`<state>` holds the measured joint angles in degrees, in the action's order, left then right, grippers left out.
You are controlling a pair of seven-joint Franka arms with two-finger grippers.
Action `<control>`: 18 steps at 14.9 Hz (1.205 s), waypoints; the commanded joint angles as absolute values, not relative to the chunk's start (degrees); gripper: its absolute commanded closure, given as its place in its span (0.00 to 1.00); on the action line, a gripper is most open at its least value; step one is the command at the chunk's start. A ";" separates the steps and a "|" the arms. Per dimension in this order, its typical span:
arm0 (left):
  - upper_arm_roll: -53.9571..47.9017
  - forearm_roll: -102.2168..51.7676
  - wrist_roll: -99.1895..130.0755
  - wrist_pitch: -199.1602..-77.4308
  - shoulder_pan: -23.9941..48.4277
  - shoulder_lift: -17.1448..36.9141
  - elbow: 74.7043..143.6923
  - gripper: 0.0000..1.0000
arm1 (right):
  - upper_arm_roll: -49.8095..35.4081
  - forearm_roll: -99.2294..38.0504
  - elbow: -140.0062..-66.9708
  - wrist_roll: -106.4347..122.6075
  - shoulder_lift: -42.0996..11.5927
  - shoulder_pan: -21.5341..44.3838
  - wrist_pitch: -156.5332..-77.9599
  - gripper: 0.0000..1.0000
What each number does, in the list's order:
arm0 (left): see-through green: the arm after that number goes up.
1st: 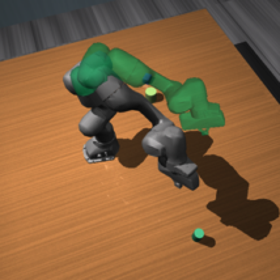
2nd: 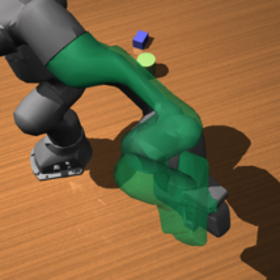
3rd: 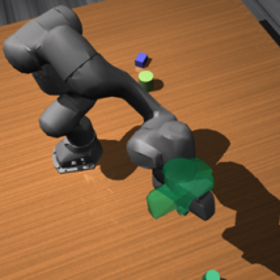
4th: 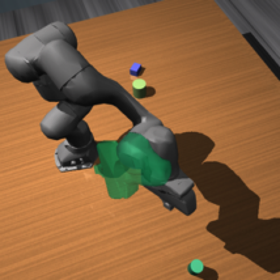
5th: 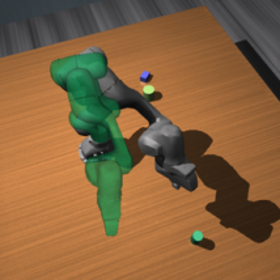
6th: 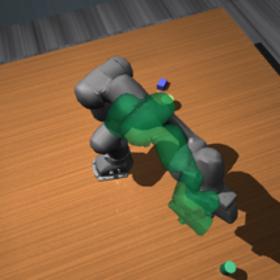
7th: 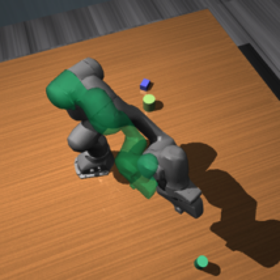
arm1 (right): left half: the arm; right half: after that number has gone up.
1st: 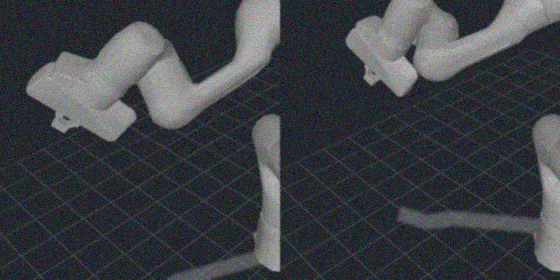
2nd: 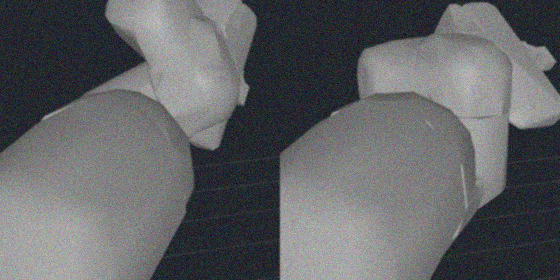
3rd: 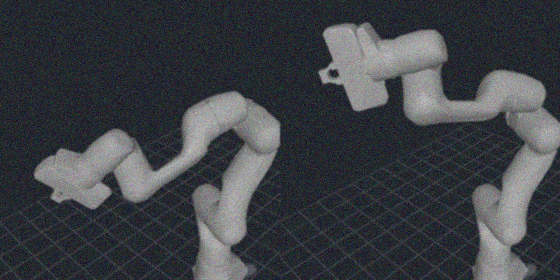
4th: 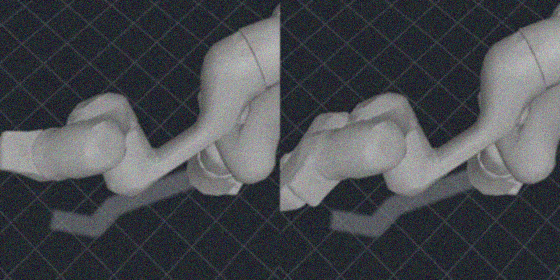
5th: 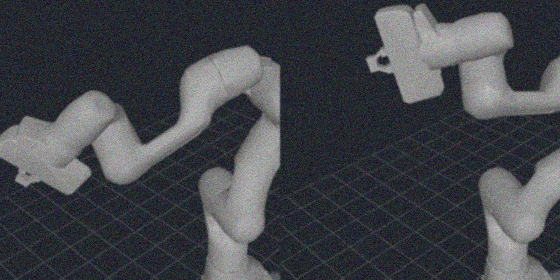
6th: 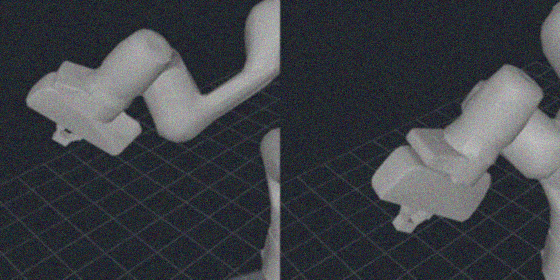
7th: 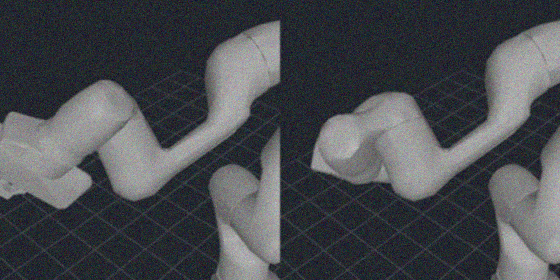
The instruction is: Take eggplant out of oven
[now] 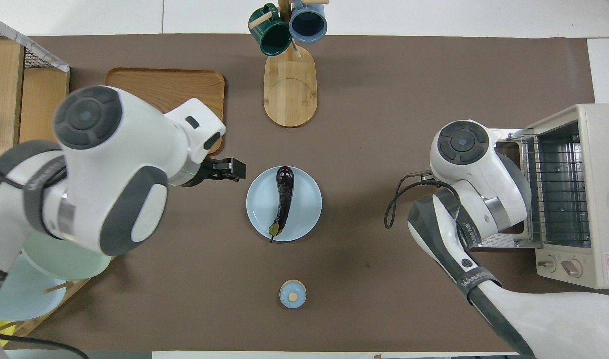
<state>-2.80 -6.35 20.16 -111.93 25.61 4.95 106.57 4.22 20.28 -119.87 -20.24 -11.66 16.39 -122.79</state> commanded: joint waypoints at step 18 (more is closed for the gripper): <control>-1.76 -8.00 26.10 -135.09 39.64 18.37 115.22 0.24 | 3.25 28.82 -125.78 -14.33 -9.75 10.46 -129.38 1.00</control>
